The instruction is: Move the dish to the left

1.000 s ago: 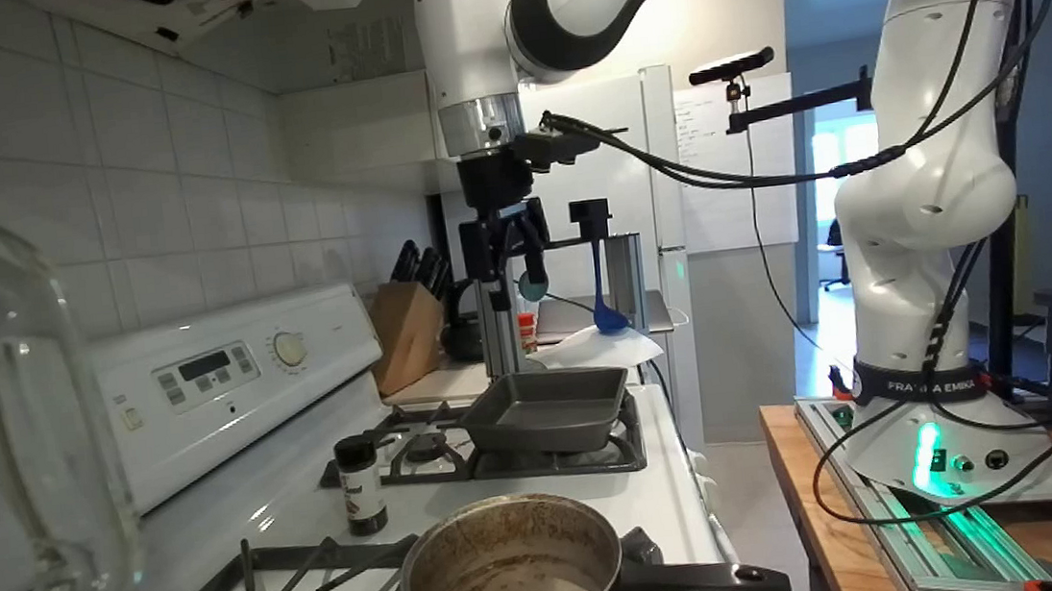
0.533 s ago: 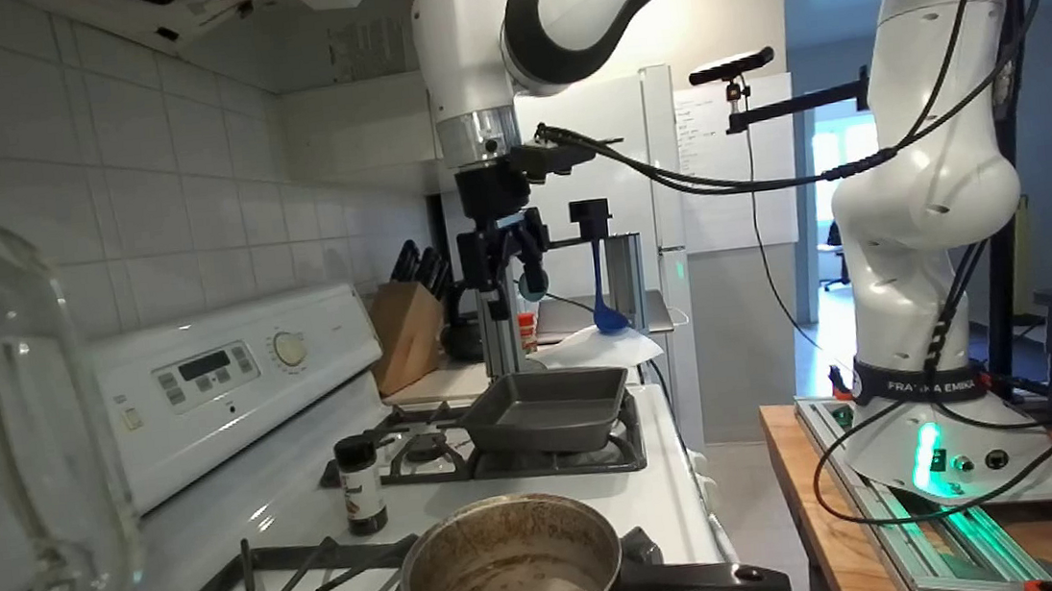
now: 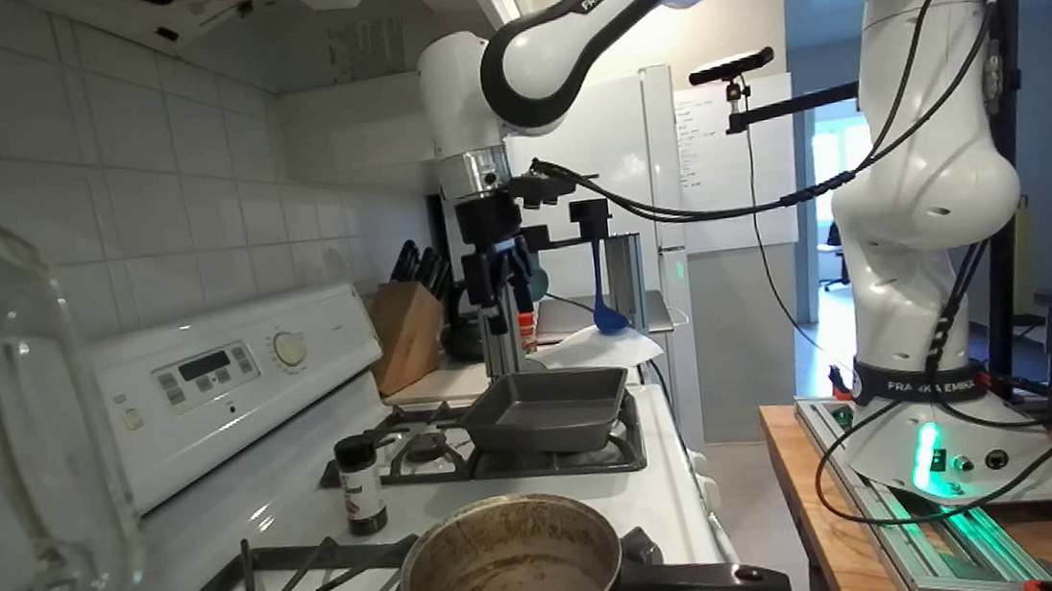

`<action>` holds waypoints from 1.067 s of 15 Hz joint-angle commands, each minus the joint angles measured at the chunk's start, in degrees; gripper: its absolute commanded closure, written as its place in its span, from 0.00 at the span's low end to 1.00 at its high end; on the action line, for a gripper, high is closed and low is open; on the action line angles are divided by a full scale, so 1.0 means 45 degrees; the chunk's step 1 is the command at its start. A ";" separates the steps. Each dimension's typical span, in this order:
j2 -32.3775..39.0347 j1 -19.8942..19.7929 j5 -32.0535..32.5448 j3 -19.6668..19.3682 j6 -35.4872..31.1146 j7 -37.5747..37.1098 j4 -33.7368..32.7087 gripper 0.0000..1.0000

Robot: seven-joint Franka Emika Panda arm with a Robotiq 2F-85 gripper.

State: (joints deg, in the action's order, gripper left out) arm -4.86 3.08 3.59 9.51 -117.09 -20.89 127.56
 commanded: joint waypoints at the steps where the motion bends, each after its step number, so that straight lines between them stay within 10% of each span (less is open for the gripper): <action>1: -0.0061 -0.0164 -0.1122 -0.1050 -0.0224 0.3478 0.0239 0.00; 11: -0.0089 -0.1423 -0.2084 -0.3392 -0.0140 0.9487 0.0974 0.00; 16: 0.0105 -0.1696 -0.3145 -0.3810 -0.0515 0.9915 0.1668 0.00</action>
State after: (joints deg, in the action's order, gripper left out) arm -4.82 -3.93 -6.13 -6.94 -117.76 22.07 132.88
